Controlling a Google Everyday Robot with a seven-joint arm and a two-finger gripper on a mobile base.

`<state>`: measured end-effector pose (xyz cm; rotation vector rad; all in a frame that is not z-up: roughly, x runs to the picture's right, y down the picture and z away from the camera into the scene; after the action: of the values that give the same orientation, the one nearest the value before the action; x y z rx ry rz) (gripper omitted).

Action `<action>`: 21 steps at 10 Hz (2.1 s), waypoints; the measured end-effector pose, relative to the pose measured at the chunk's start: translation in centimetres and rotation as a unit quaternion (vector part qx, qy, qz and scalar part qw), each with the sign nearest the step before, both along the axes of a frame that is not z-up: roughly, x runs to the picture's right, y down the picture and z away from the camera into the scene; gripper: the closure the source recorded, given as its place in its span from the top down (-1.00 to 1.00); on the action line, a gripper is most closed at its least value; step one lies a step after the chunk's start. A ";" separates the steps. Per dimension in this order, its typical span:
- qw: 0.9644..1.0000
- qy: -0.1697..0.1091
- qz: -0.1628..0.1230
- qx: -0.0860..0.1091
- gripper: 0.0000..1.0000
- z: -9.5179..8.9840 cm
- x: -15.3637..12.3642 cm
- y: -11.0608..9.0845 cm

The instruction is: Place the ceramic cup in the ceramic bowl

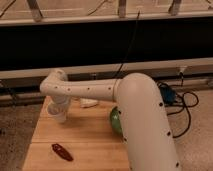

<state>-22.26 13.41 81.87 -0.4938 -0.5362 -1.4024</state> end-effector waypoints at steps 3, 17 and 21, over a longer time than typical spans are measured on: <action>1.000 0.013 0.007 0.007 -1.00 -1.9 2.7 -1.6; 0.996 0.023 0.078 0.026 -1.00 -5.0 13.6 -3.9; 0.993 0.033 0.109 0.026 -1.00 -5.8 17.9 -3.7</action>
<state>-4.40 9.74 76.12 -0.4252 -0.4848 -1.1847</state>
